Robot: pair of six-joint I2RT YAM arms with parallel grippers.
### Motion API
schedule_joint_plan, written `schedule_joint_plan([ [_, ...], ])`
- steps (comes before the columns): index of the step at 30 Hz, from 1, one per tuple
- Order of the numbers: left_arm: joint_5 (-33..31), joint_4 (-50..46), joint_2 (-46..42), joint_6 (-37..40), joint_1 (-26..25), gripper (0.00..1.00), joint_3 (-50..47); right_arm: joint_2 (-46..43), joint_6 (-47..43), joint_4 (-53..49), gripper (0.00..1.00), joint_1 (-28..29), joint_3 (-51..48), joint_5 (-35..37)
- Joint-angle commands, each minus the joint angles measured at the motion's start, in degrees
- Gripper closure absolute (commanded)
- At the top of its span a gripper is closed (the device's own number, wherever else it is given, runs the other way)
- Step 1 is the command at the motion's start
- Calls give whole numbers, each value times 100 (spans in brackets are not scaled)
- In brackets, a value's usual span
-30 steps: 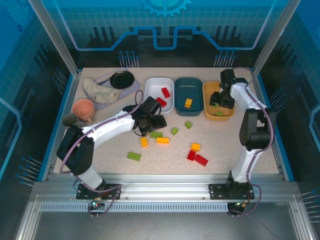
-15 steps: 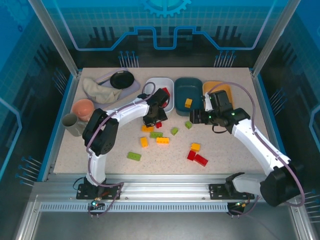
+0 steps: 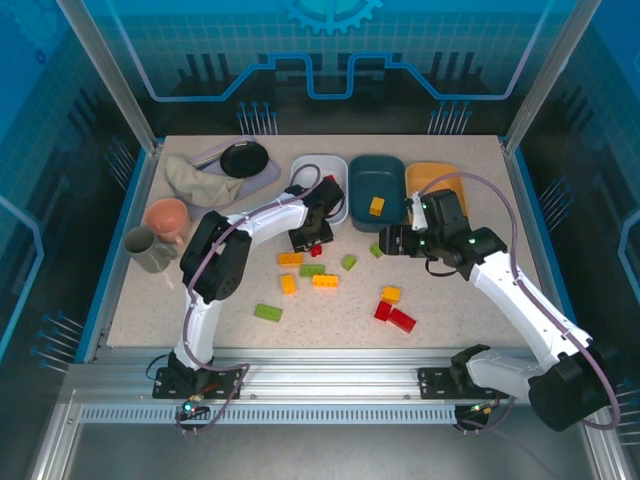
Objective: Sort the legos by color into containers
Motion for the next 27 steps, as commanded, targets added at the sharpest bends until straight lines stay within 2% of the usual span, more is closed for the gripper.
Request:
schedule_joint_plan([
  [1,-155,-52,87,170,13,46,108,22,116,28,27,145,-43,-95],
  [4,-124,-45,166,184,5,48,101,36,159,50,27,182,-63,-75],
  [5,-124,-39,186,185,8,52,79,43,170,55,27,189,-68,-75],
  [8,-156,14,91,177,-24,75,0,21,147,50,28,215,-59,-101],
  [10,-167,-40,-104,117,-54,83,-44,-14,107,88,28,229,-63,-177],
  [15,-185,-541,-975,-77,-218,83,-100,-273,64,349,28,222,-107,-501],
  [19,-270,-629,-1433,-28,-79,82,9,-377,170,566,28,236,-138,-617],
  [24,-130,-531,-882,231,367,82,868,-144,353,961,28,234,-189,-829],
  [27,-47,-845,-348,443,442,77,1641,17,376,941,28,244,-108,-819],
])
